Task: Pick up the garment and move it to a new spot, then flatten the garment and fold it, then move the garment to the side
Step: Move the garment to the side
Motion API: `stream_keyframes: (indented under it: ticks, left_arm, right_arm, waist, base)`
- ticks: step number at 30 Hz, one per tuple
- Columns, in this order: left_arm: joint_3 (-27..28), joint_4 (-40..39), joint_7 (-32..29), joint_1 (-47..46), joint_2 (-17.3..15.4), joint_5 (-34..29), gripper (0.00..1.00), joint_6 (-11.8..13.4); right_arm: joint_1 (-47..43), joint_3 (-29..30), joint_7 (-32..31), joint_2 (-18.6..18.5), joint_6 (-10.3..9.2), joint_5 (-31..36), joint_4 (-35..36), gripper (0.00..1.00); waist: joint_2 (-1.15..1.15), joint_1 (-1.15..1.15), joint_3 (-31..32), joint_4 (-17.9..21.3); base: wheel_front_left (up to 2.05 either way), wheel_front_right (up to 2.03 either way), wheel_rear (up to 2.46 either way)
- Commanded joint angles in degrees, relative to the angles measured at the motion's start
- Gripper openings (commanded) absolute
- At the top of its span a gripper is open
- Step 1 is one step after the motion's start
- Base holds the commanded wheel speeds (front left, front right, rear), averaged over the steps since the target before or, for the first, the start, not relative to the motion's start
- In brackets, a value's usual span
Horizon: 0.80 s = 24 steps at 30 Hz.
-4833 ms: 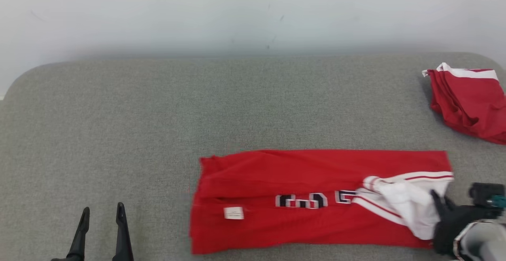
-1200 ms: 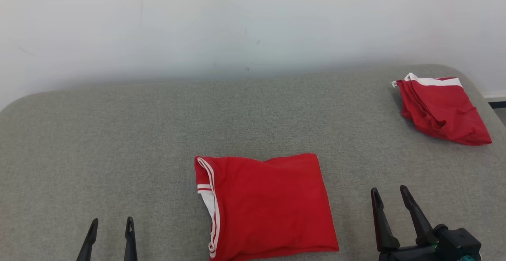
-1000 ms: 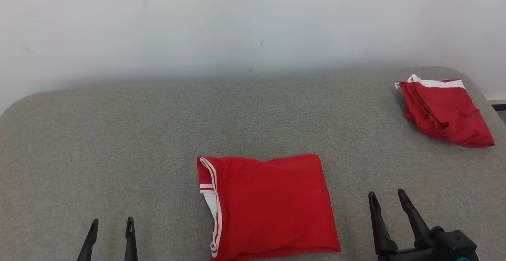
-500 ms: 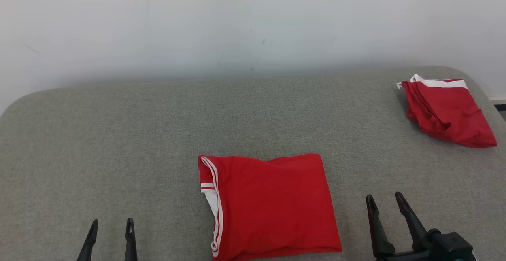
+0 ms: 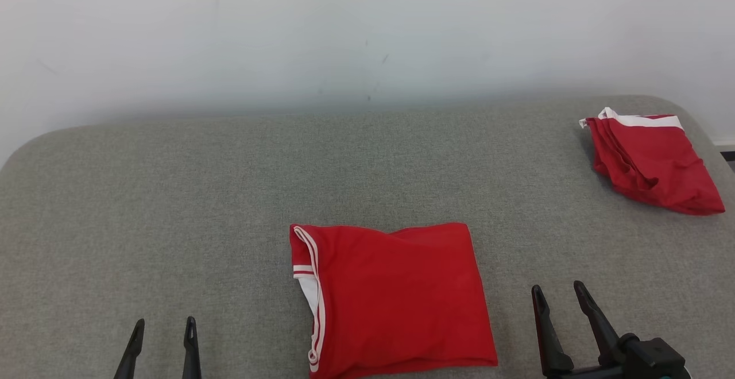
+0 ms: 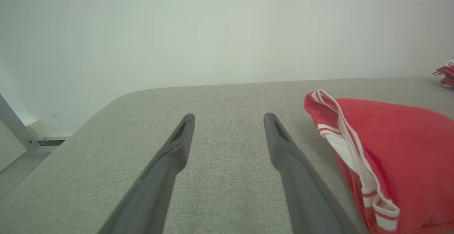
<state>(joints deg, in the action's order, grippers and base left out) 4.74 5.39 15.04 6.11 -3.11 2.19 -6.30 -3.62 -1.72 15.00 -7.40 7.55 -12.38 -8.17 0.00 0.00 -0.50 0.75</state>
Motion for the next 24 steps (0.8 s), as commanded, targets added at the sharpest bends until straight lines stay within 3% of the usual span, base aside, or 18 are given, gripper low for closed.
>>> stream_keyframes:
  ticks: [1, 9, 15, 24]
  left_arm:
    - [0.0, 0.0, 0.2, 0.7, 0.1, 0.1, 1.00, 0.1]
    - [-0.2, 0.1, 0.2, 0.9, 0.2, 0.3, 1.00, 0.3]
    - [-0.6, 0.2, 0.2, 0.4, 0.2, 0.3, 1.00, 0.3]
    - [-2.2, 1.2, 0.2, -3.0, 0.1, 0.6, 1.00, -0.1]
  right_arm:
    - [-0.2, 0.0, 0.2, 0.0, -0.17, 0.6, -0.1, 1.00]
    - [0.9, -0.4, 0.2, -0.4, -0.17, 0.3, -0.7, 1.00]
    - [7.0, -2.4, 0.1, -1.2, -0.17, 0.4, -2.5, 1.00]
    - [19.4, -4.8, -3.5, -2.1, -0.17, -0.3, -16.3, 1.00]
  waist:
    - [0.00, 0.00, 0.0, 0.0]
    - [0.00, 0.00, 0.1, -0.1]
    - [0.00, 0.00, -0.4, -0.3]
    - [0.00, 0.00, -2.2, -3.2]
  base:
    - [0.00, 0.00, 0.00]
    - [0.00, 0.00, 0.00]
    - [0.00, 0.00, 0.00]
    - [0.00, 0.00, 0.00]
